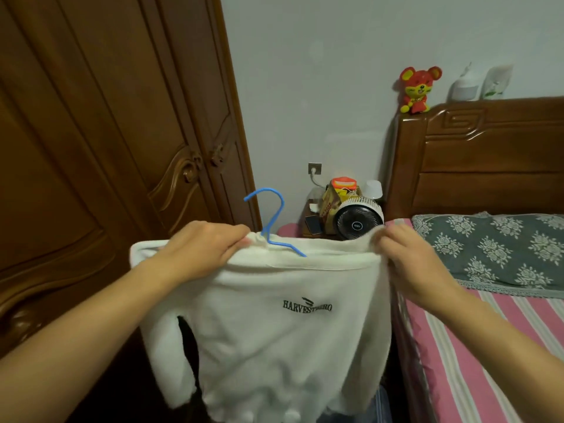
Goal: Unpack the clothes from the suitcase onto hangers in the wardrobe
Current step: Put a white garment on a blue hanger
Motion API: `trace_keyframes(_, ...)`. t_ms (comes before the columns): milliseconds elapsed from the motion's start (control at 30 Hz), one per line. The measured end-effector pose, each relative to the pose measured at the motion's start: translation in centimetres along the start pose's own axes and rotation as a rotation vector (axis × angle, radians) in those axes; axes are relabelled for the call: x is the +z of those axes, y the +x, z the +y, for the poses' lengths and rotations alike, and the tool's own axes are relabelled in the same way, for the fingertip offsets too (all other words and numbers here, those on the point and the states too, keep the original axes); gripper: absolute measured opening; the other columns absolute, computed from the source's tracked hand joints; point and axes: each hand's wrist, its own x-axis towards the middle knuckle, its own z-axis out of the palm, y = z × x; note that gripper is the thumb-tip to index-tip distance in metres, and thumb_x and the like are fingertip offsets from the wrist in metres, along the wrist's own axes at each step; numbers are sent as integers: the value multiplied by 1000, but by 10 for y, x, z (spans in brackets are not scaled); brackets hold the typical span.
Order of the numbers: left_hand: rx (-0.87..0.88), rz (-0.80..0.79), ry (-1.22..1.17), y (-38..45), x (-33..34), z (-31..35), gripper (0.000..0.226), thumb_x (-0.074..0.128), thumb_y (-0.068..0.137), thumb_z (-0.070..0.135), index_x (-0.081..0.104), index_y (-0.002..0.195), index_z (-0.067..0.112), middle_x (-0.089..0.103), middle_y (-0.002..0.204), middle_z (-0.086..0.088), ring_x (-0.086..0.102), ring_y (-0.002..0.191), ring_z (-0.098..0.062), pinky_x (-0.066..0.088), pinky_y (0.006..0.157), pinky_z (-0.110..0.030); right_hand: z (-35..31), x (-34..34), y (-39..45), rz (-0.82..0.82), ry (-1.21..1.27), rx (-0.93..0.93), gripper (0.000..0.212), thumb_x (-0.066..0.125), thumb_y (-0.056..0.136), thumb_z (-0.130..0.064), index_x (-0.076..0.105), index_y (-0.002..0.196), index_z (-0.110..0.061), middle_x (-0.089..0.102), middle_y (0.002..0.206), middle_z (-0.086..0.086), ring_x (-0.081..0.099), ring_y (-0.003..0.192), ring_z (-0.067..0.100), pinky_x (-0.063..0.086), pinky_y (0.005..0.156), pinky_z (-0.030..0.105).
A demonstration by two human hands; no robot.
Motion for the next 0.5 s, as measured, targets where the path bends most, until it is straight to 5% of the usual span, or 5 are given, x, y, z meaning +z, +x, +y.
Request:
trace_keyframes(67,-8,57,-25,4,1,16,51,15,102,59,56,99,28,68,84,6,68,77,-25,50,56,-37,-30,3,29,41,237,65,33,60,80,9,56,107,-10,48,120,6,53,99,24,49,82,35)
trace_keyframes(133,-57,151,-85,5,-3,23,48,21,103,58,58,101,28,68,82,6,68,76,-27,51,55,-39,-36,10,41,-53,299,114,35,57,95,-16,50,130,-16,39,138,0,53,105,12,45,93,23)
trace_keyframes(233,-171,247,-190,2,-7,16,44,29,101,58,62,106,30,71,87,7,69,83,-25,52,61,-38,-26,14,31,-277,99,72,47,23,101,-58,55,97,-24,58,95,-4,55,86,17,45,78,38)
trace_keyframes(300,-220,269,-243,-1,-3,12,46,27,100,61,62,107,32,71,90,9,69,86,-25,52,65,-38,-26,15,24,-225,50,93,39,24,100,-55,45,82,-27,46,77,-11,47,74,17,40,66,38)
trace_keyframes(500,-262,320,-236,-4,-3,-6,42,27,101,63,59,110,36,70,91,10,68,84,-21,53,63,-36,-43,21,31,335,105,231,19,62,93,-21,77,100,-12,61,93,2,52,87,21,39,75,32)
